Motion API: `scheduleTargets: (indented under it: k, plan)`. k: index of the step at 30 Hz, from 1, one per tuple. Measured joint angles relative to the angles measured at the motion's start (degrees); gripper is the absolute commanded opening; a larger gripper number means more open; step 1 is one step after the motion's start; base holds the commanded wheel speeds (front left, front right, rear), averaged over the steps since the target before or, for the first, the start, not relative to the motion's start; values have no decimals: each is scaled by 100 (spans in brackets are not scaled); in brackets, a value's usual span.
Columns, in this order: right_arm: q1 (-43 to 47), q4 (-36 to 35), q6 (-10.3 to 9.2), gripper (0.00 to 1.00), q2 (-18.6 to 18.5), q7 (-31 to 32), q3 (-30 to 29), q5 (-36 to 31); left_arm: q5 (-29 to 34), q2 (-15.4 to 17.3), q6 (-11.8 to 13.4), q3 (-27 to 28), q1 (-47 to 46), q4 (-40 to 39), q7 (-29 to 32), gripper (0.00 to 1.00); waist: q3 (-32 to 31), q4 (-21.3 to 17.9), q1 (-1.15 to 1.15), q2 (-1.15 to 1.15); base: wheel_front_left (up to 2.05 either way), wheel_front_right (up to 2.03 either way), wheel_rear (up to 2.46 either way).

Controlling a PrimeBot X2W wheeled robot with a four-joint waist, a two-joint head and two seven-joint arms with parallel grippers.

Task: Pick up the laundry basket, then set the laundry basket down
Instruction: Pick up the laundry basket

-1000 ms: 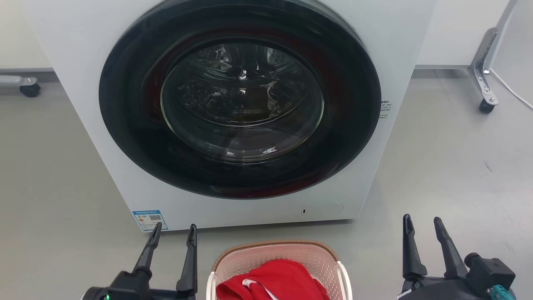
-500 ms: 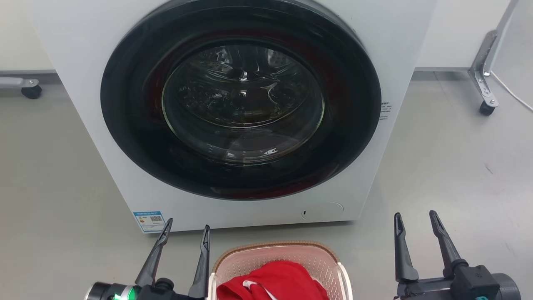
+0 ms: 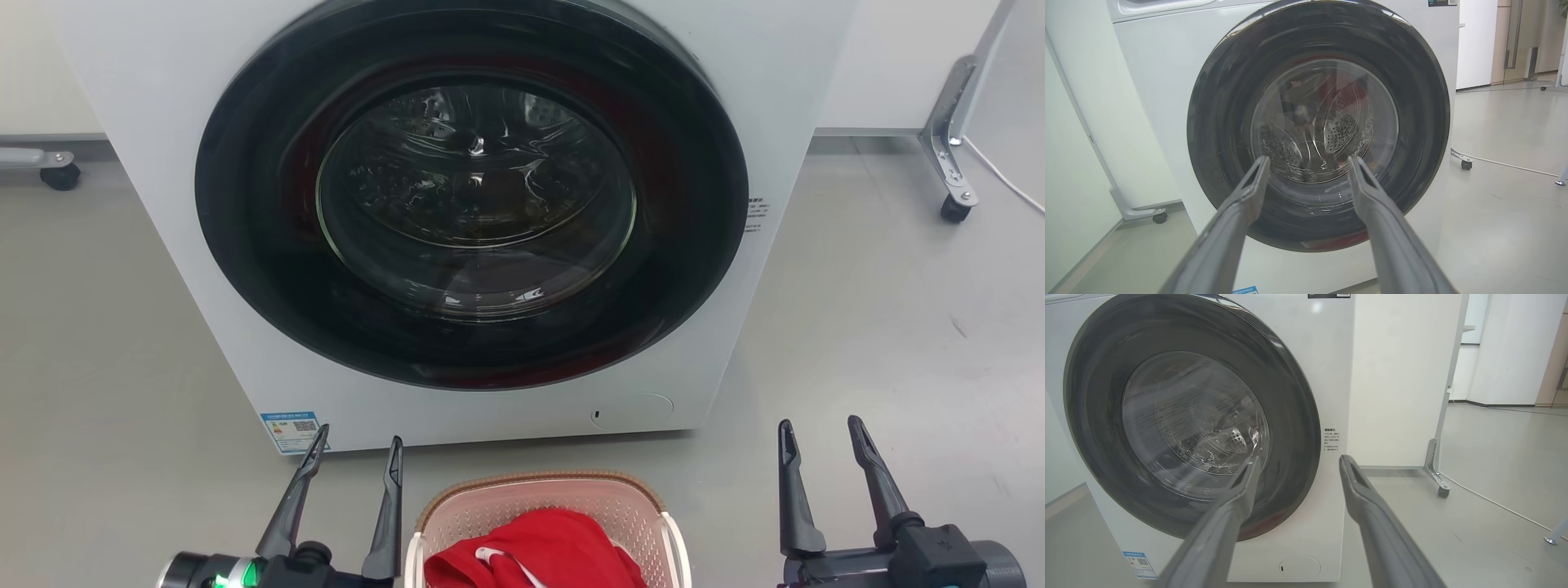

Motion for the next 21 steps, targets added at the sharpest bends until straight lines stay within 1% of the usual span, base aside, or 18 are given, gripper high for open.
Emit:
scheduleTargets:
  k: [21]
  plan:
    - [0, -16, 1, 100, 13, -1, -15, 0, 24, -36, 0, 52, 18, 0, 0, 100, 58, -1, 0, 0, 0, 0, 0]
